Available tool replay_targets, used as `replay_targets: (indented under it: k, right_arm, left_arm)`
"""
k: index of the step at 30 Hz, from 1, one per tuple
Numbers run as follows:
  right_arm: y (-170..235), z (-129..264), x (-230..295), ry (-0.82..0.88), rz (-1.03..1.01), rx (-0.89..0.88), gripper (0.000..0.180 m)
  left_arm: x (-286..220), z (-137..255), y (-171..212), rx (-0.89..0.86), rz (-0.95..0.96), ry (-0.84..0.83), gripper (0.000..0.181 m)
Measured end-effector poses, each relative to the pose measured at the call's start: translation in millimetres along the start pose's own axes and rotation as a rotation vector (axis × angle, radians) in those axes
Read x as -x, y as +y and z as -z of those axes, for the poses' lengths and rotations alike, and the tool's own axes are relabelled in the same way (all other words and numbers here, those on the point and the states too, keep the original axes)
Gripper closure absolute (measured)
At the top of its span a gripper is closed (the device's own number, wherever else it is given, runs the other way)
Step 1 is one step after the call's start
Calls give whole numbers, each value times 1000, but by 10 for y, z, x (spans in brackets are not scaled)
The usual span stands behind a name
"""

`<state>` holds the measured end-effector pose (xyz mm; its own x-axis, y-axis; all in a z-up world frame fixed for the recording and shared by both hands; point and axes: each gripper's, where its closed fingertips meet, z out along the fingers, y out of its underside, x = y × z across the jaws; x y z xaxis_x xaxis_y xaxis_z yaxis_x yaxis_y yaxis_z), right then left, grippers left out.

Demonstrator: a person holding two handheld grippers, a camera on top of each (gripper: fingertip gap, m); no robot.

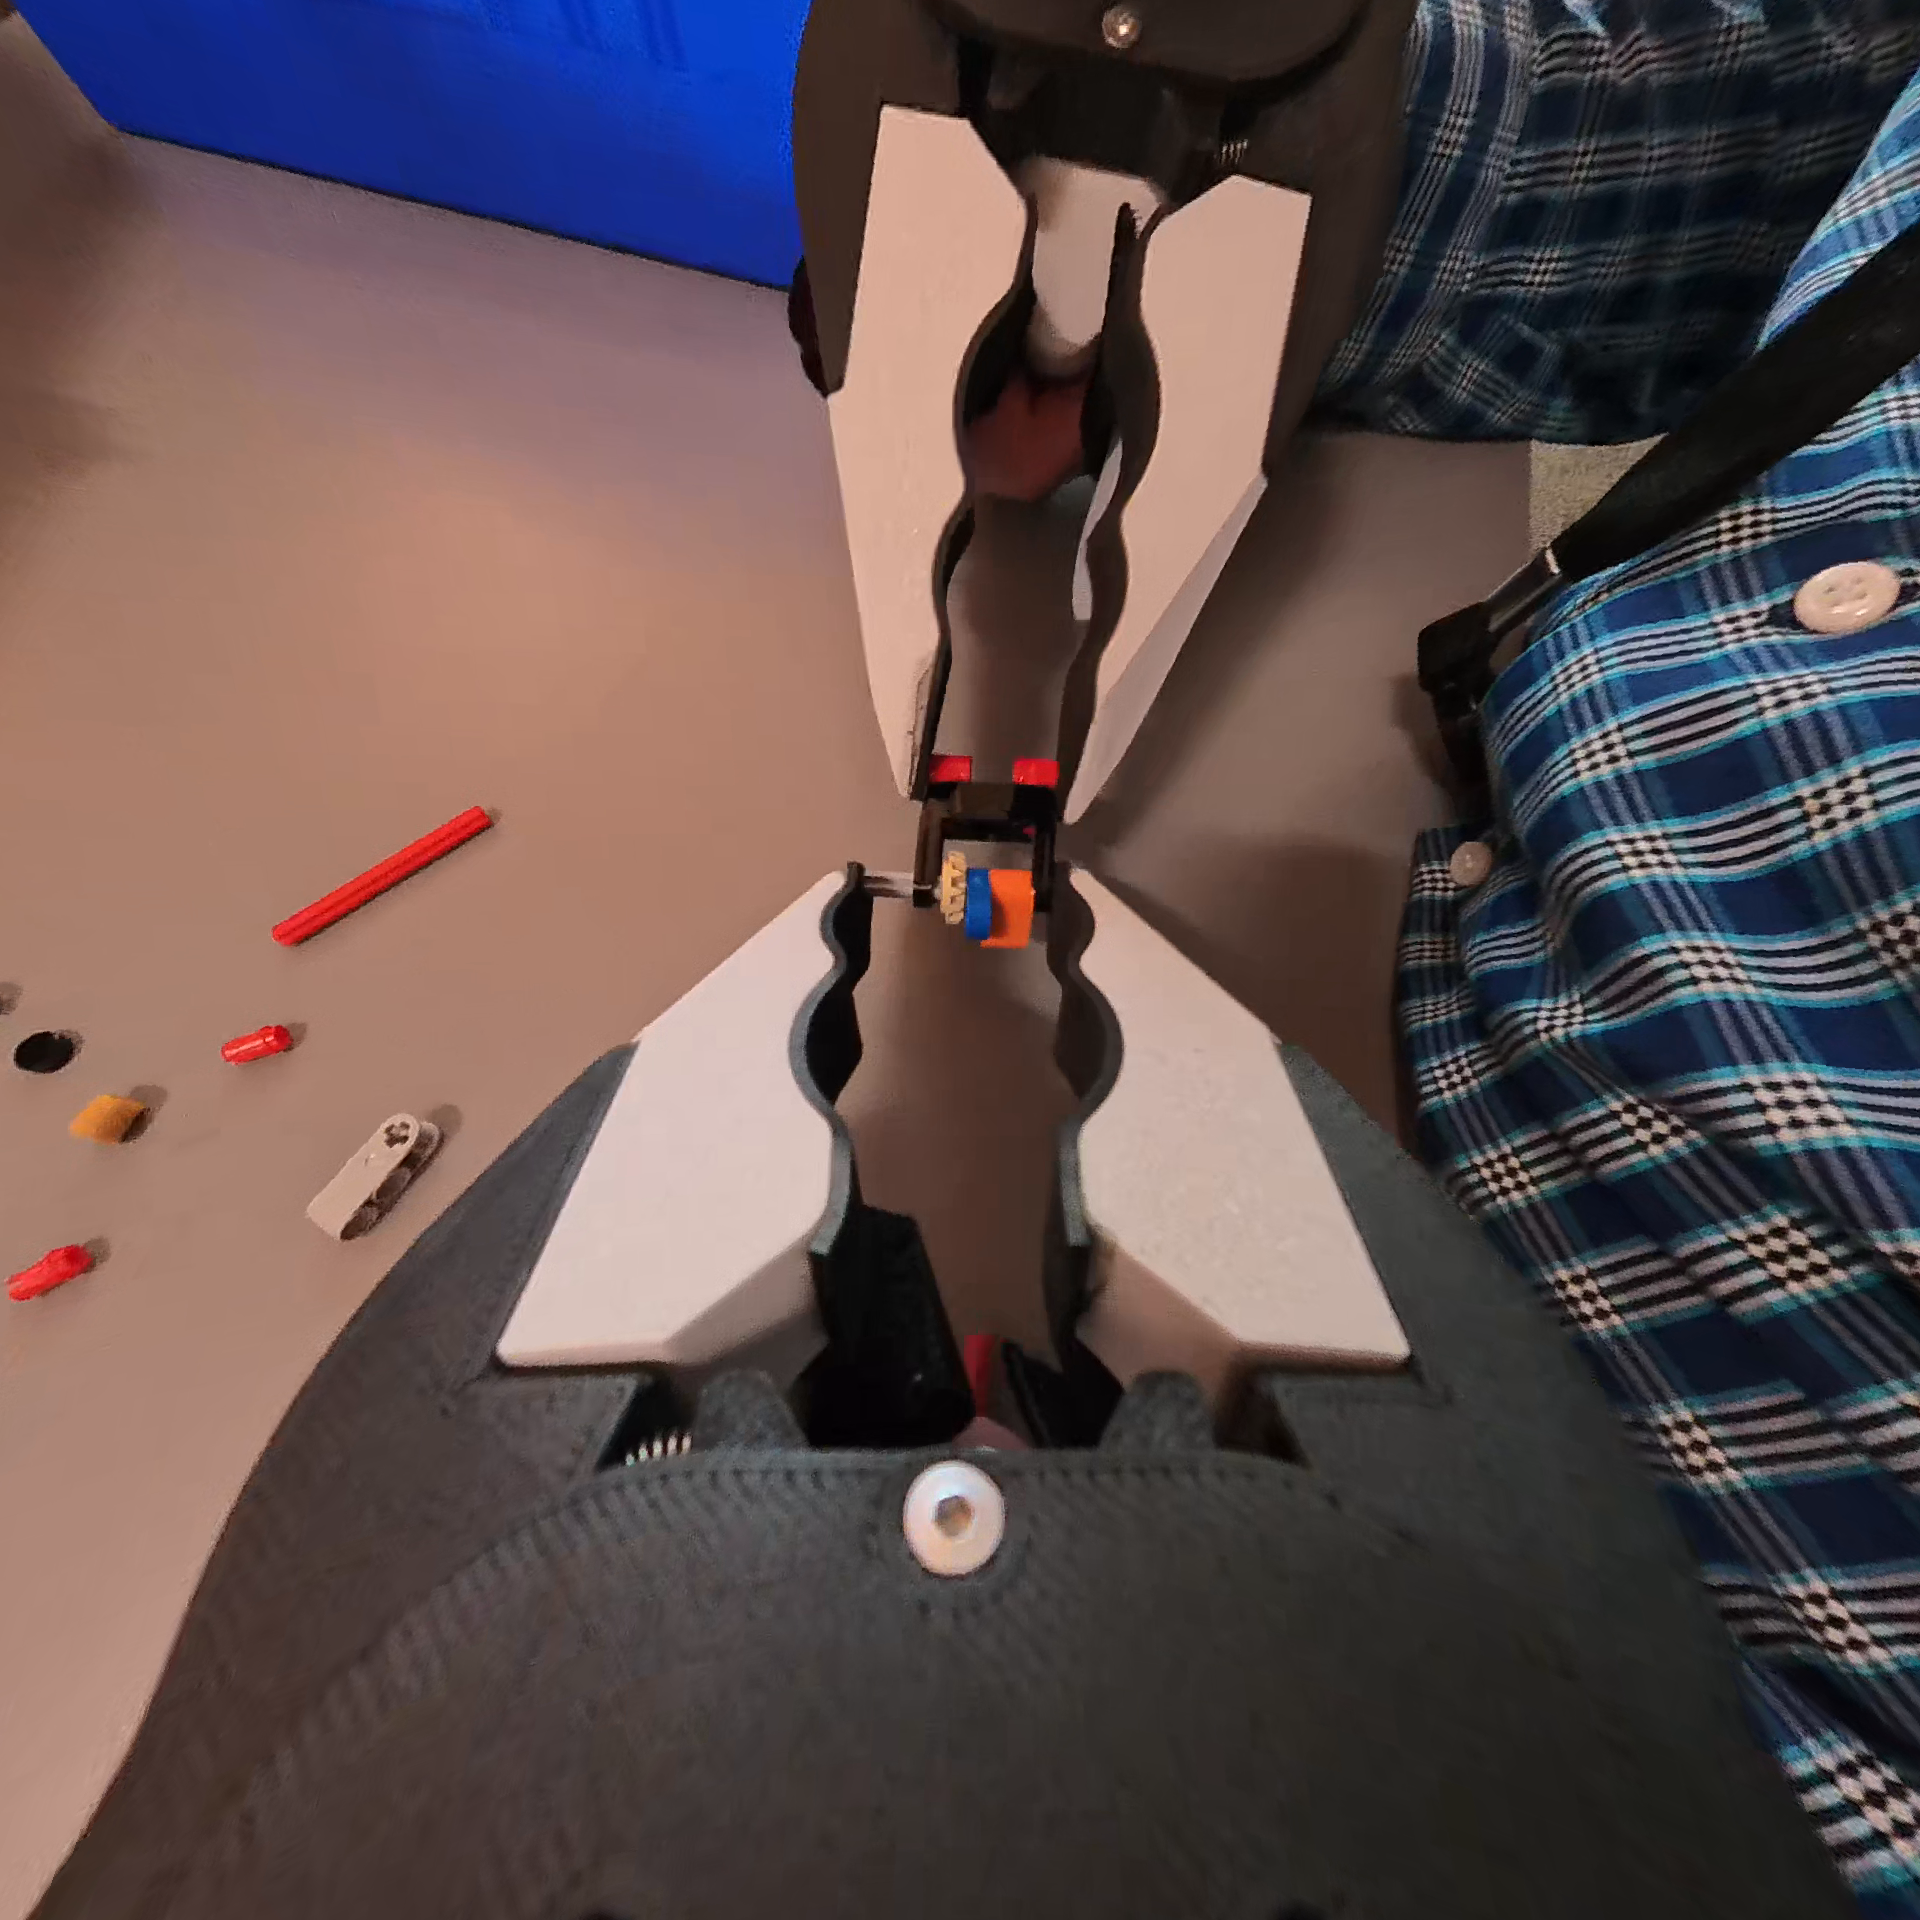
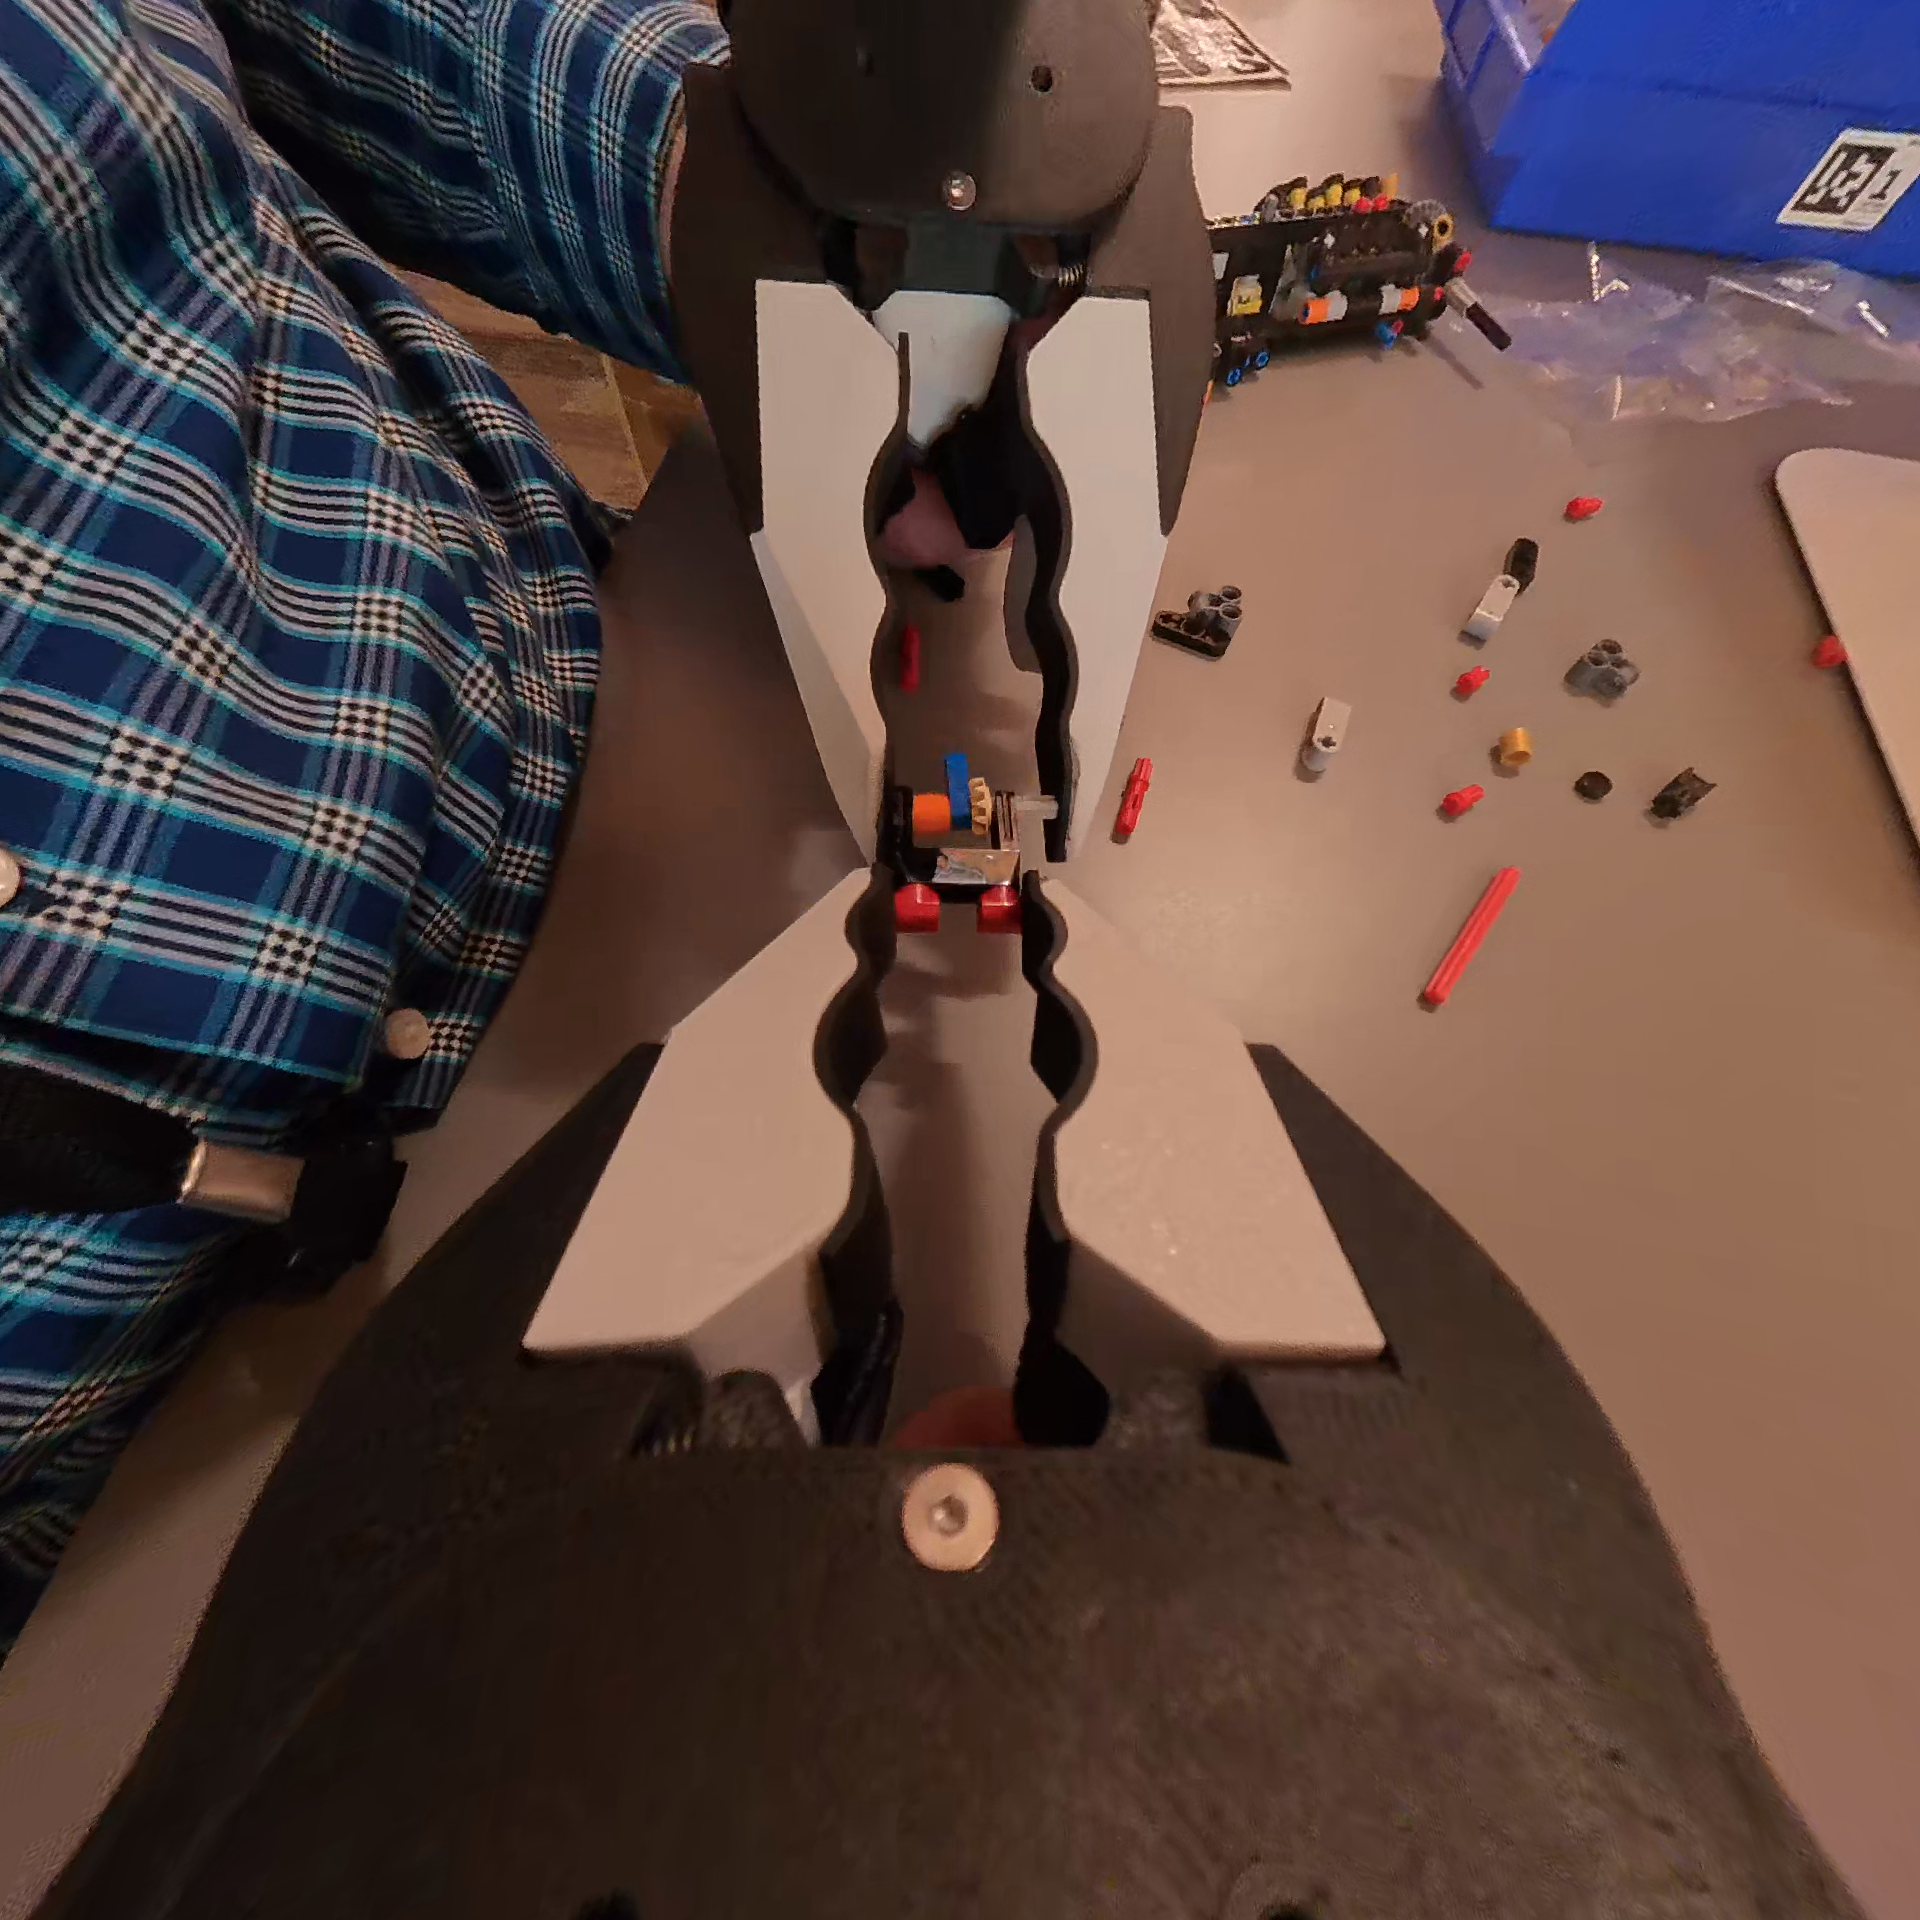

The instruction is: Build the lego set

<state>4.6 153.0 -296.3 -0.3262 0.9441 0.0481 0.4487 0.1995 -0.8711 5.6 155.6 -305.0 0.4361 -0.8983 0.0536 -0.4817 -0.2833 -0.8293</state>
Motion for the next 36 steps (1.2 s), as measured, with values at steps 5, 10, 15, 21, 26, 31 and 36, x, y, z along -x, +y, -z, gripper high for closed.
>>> replay_targets:
  k: [5, 10, 15, 21, 26, 31, 36]
  right_arm:
    - [-69, 39, 38, -17, 54, -42, 159]
    - [-93, 48, 43, -3, 95, -58, 159]
    - [-84, 51, 19, 14, 101, -54, 159]
    - [-84, 54, 14, 14, 92, -56, 159]
    - [-69, 51, -5, 30, 86, -37, 159]
    - [-66, 37, -45, 70, 78, -18, 157]
    - [-47, -24, -56, 124, 126, 39, 150]
  left_arm:
    - [-77, 17, -65, -25, 34, 72, 148]
    - [-92, 21, -82, -30, 39, 92, 148]
    - [-62, 9, -83, -39, 3, 52, 148]
    - [-53, 12, -91, -24, -43, 24, 149]
    - [-26, 2, -86, -5, -80, -10, 149]
    - [41, 10, -79, 38, -132, -64, 148]
    - [48, -15, -87, 75, -164, -100, 148]
